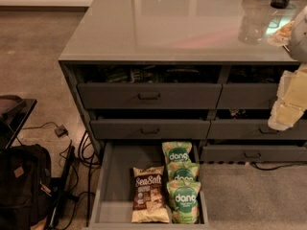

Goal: Pick brown chip bag from bottom drawer and place on counter

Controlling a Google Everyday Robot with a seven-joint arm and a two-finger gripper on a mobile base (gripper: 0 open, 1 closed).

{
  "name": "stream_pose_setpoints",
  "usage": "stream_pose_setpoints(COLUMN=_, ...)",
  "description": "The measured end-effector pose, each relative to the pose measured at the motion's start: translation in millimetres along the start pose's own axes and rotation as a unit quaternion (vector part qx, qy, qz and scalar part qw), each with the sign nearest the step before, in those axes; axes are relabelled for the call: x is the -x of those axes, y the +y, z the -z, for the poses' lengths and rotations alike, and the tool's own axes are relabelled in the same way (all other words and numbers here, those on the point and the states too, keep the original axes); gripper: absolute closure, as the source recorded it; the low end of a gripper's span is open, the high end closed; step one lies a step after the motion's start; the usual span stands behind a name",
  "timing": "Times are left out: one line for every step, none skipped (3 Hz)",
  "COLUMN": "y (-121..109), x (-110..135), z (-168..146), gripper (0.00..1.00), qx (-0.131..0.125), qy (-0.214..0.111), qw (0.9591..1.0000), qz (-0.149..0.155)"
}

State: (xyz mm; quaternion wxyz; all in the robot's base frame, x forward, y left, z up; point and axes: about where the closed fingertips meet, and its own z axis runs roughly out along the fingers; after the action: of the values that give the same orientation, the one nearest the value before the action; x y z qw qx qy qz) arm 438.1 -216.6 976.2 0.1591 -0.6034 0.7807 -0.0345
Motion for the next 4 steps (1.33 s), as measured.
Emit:
stream_pose_setpoints(y=1, x=3, z=1, gripper=0.0, qx=-0.005, qy=-0.002, qw=1.0, qz=0.005)
stream_pose_setpoints(y=28, x=15, z=-20, gripper=0.0, qx=-0.001, qy=-0.04, qw=0.9982, qz=0.044)
stream_pose_setpoints(y=68, x=41, z=-108, gripper=0.0, qx=0.055, qy=-0.127, qw=0.986, qz=0.093)
stream_pose_setpoints(y=121, x=79, z=-230, gripper=0.0, qx=0.141, qy=-0.206, qw=0.9609, qz=0.12)
